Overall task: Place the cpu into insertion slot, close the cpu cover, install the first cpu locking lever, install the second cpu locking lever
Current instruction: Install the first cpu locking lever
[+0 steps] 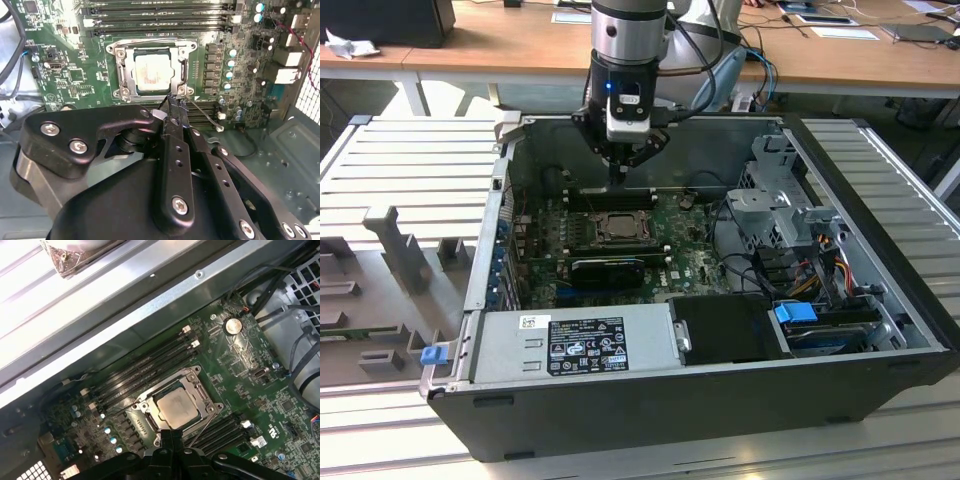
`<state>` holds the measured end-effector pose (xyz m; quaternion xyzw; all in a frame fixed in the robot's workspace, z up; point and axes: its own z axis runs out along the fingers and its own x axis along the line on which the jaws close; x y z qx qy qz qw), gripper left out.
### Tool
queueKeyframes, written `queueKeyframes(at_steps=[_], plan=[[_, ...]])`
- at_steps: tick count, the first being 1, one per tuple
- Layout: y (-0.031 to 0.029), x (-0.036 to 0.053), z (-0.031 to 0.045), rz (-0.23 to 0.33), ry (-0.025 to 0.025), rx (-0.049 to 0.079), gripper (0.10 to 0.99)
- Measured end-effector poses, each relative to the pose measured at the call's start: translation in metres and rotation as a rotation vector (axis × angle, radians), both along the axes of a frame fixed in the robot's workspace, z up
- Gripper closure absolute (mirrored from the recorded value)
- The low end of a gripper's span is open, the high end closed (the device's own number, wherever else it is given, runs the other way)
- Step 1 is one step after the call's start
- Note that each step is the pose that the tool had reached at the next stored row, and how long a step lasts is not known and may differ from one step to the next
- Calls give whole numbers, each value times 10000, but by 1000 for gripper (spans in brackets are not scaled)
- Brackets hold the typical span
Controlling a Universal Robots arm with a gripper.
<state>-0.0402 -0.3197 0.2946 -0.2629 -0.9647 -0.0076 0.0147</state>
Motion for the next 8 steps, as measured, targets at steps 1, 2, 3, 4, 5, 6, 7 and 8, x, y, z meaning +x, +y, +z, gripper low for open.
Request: queueKeyframes(at_steps=[1,2,3,4,5,6,7,8], plan=[[0,0,0,90,0,0,980],[-1,0,0,185,0,0,980],[-1,0,0,269,0,0,980],[-2,0,0,367,-1,2,980],[-3,0,-1,463,-2,3,980],[-5,0,-1,656,-2,2,980],[-6,0,0,824,-2,1,980],[-6,0,0,975,-3,1,980]])
